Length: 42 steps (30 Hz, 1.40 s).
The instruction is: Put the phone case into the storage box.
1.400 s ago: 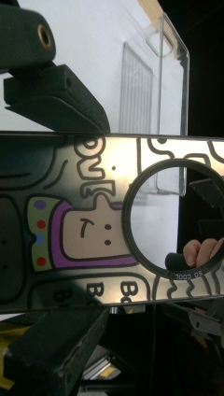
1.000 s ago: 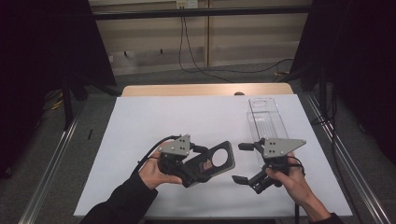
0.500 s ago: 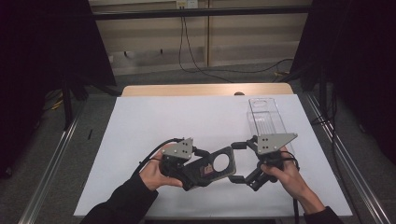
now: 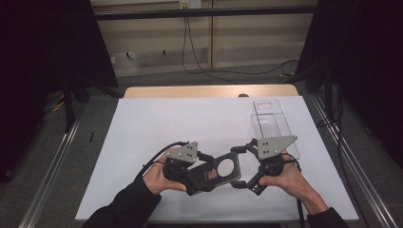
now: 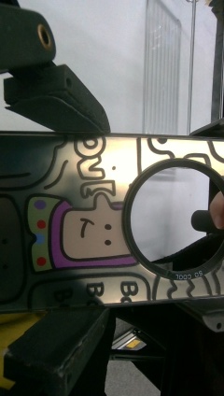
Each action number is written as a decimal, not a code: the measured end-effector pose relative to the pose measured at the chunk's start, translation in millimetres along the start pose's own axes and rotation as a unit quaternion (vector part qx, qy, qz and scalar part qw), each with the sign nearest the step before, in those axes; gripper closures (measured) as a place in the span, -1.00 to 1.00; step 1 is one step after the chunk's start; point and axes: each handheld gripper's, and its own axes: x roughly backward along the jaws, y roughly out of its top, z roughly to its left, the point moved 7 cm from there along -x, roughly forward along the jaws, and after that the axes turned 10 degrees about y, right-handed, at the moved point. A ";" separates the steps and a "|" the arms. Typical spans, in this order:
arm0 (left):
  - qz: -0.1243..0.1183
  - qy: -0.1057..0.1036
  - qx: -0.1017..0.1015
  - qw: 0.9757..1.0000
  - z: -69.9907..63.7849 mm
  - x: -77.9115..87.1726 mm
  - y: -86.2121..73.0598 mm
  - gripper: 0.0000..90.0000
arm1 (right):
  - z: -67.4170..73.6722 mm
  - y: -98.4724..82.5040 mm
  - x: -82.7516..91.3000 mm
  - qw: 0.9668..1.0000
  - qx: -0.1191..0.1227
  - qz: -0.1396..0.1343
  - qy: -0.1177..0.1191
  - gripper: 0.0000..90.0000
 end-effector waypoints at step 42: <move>0.023 -0.019 -0.013 0.999 -4.4 -6.1 -8.4 -0.73 | 1.3 -8.0 -12.7 0.998 -0.005 0.042 0.049 -0.74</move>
